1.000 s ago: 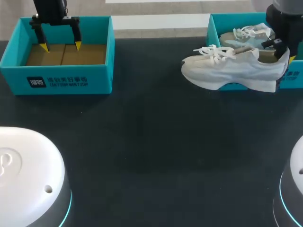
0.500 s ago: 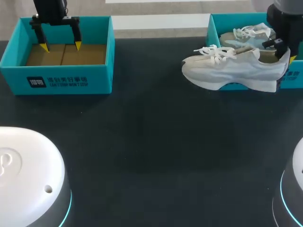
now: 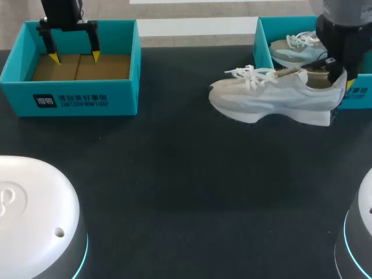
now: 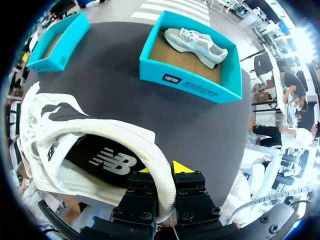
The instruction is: Take the shoe out of the shoebox, open the shoe tongue, remove and reinsert the insole, then place the shoe into the shoebox
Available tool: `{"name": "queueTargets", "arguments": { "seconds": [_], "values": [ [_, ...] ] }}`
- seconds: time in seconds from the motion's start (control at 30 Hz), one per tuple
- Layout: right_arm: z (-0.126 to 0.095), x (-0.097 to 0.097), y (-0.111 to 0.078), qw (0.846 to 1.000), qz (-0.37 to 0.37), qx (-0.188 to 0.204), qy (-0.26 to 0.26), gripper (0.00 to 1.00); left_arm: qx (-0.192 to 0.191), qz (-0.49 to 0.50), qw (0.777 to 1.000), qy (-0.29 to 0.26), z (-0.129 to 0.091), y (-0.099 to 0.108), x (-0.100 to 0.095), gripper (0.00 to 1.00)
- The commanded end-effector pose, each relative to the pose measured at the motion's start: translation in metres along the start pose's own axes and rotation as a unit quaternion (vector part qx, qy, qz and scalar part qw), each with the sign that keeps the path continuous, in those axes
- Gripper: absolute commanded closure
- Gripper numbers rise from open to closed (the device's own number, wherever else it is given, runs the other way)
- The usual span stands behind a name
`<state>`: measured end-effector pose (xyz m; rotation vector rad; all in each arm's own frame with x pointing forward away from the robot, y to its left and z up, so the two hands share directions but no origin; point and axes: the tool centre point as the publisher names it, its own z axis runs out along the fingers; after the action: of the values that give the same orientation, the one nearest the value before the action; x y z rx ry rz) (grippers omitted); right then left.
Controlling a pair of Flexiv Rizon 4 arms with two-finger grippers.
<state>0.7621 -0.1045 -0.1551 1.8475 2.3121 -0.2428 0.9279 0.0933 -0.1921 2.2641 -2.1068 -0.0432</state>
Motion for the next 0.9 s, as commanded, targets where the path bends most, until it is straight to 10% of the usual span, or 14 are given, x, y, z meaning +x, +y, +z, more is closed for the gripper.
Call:
{"name": "queueTargets", "arguments": {
  "seconds": [0.03, 0.7, 0.9],
  "values": [
    [-0.004, 0.024, -0.008, 1.000, -0.004, -0.004, -0.006, 1.00, 0.000, 0.000, 1.000, 0.000, 0.000, 0.000, 0.000, 0.00],
    [0.000, 0.129, -0.024, 0.998, -0.035, -0.009, 0.044, 1.00, 0.000, 0.000, 1.000, 0.000, 0.000, 0.000, 0.000, 0.00],
    [0.005, 0.152, -0.023, 0.990, 0.032, -0.003, 0.135, 1.00, 0.000, 0.000, 1.000, 0.000, 0.000, 0.000, 0.000, 0.00]
  ]
}}
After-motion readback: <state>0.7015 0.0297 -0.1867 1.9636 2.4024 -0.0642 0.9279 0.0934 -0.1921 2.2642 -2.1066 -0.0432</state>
